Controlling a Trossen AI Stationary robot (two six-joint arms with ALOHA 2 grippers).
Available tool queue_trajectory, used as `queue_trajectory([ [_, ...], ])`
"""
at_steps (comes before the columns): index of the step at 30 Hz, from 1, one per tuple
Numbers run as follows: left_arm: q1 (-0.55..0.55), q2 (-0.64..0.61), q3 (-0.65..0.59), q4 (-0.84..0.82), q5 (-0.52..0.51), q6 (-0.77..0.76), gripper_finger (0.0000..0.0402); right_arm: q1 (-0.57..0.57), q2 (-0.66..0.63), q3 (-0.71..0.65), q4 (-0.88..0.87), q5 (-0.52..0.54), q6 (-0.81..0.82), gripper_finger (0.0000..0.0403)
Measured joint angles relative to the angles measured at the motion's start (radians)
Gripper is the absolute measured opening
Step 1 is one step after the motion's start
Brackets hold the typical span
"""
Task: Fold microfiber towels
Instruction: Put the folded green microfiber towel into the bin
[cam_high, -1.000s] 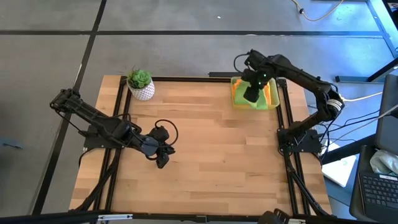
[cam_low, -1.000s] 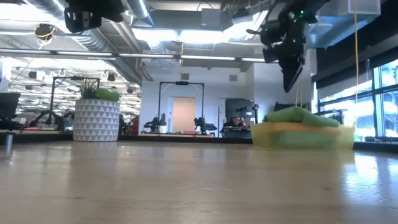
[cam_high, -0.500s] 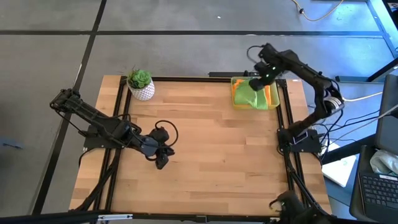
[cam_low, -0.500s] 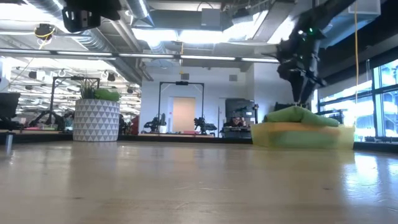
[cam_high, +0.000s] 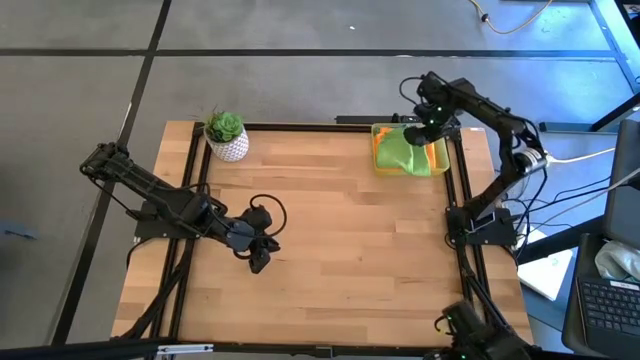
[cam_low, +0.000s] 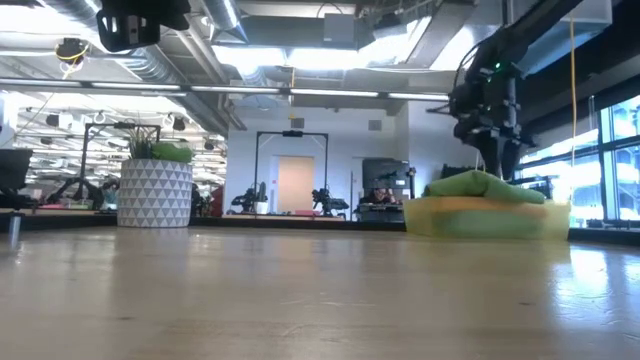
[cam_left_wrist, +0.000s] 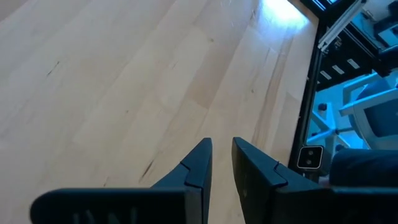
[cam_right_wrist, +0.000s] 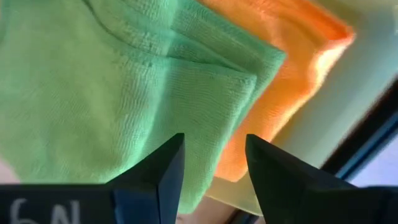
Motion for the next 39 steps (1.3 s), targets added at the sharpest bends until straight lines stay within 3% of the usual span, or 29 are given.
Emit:
queue_trajectory([
  [14, 0.000, 0.000, 0.000, 0.006, 0.022, -0.077, 0.0056, 0.012, 0.181, 0.000, 0.032, 0.048, -0.038, 0.0162],
  [17, 0.000, 0.000, 0.000, 0.020, 0.023, -0.079, 0.0056, 0.012, 0.188, 0.000, 0.032, 0.064, -0.066, 0.0125],
  [21, 0.000, 0.000, 0.000, 0.027, 0.023, -0.077, 0.0056, 0.012, 0.187, 0.010, 0.026, 0.082, -0.101, 0.0032],
  [23, 0.000, 0.000, 0.000, 0.028, 0.023, -0.075, 0.0056, 0.012, 0.187, 0.024, 0.030, 0.094, -0.119, 0.0012],
  [31, 0.000, 0.000, 0.000, 0.030, 0.023, -0.078, 0.0056, 0.012, 0.187, 0.103, 0.038, 0.235, -0.178, 0.0009],
  [36, 0.000, 0.000, 0.000, 0.030, 0.023, -0.078, 0.0056, 0.011, 0.187, 0.156, 0.026, 0.252, -0.195, 0.0012],
  [39, 0.000, 0.000, 0.000, 0.030, 0.022, -0.078, 0.0056, 0.008, 0.186, 0.158, -0.018, 0.187, -0.194, 0.0017],
])
